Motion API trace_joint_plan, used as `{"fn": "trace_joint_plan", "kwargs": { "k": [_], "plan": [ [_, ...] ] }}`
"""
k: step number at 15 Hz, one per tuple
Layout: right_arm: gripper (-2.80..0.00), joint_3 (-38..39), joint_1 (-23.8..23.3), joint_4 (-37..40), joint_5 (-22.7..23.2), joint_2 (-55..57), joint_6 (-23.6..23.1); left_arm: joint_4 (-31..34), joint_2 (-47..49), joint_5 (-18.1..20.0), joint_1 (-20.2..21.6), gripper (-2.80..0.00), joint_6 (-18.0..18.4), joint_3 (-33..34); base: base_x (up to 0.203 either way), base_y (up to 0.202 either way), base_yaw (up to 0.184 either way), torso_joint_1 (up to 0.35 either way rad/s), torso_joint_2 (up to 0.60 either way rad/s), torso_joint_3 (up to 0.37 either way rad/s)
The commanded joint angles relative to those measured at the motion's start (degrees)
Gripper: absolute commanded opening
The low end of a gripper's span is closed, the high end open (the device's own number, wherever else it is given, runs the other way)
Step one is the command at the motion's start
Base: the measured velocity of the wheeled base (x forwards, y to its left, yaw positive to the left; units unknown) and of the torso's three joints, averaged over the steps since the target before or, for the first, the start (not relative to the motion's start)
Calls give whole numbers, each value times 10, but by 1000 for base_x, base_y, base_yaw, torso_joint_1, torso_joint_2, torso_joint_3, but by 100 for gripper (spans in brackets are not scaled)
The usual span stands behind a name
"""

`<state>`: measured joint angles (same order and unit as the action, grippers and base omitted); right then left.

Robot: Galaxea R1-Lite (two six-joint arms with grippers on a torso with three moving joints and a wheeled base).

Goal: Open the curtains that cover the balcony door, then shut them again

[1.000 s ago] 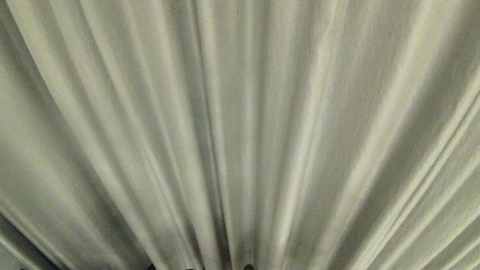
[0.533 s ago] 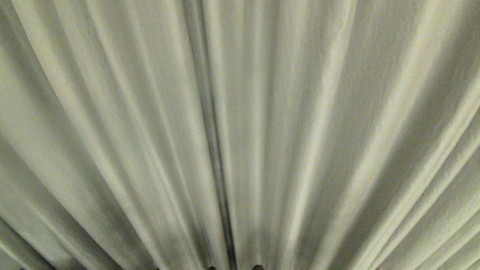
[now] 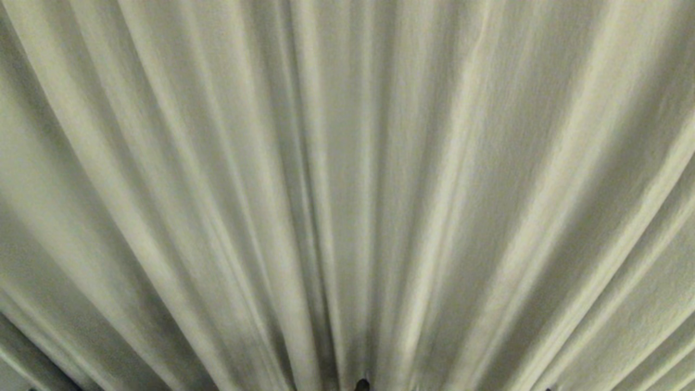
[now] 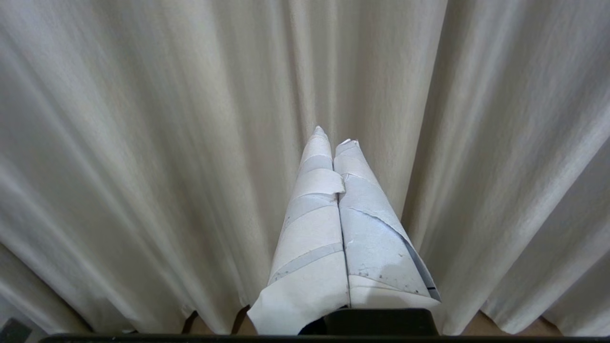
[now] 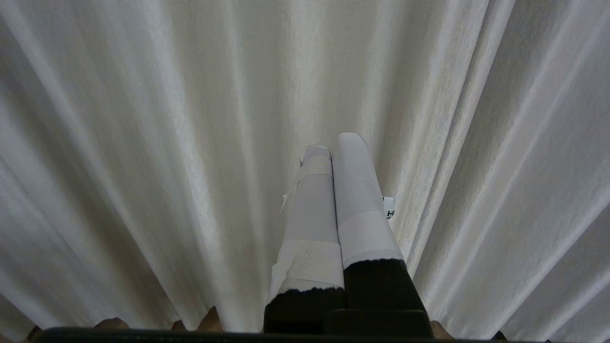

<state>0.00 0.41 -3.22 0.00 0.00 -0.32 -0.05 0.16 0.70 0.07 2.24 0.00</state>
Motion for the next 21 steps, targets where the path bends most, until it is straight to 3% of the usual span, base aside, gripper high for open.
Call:
{"fn": "trace_joint_plan", "kwargs": {
  "k": [1,5,21],
  "plan": [
    [-280,0,0,0,0,0,0,0,-2,0,0,-280,-1,0,0,0,0,0,0,0],
    [-280,0,0,0,0,0,0,0,-2,0,0,-280,-10,0,1,-50,-1,0,1,2],
    [-280,0,0,0,0,0,0,0,-2,0,0,-280,-10,0,0,-185,3,1,3,2]
  ]
}}
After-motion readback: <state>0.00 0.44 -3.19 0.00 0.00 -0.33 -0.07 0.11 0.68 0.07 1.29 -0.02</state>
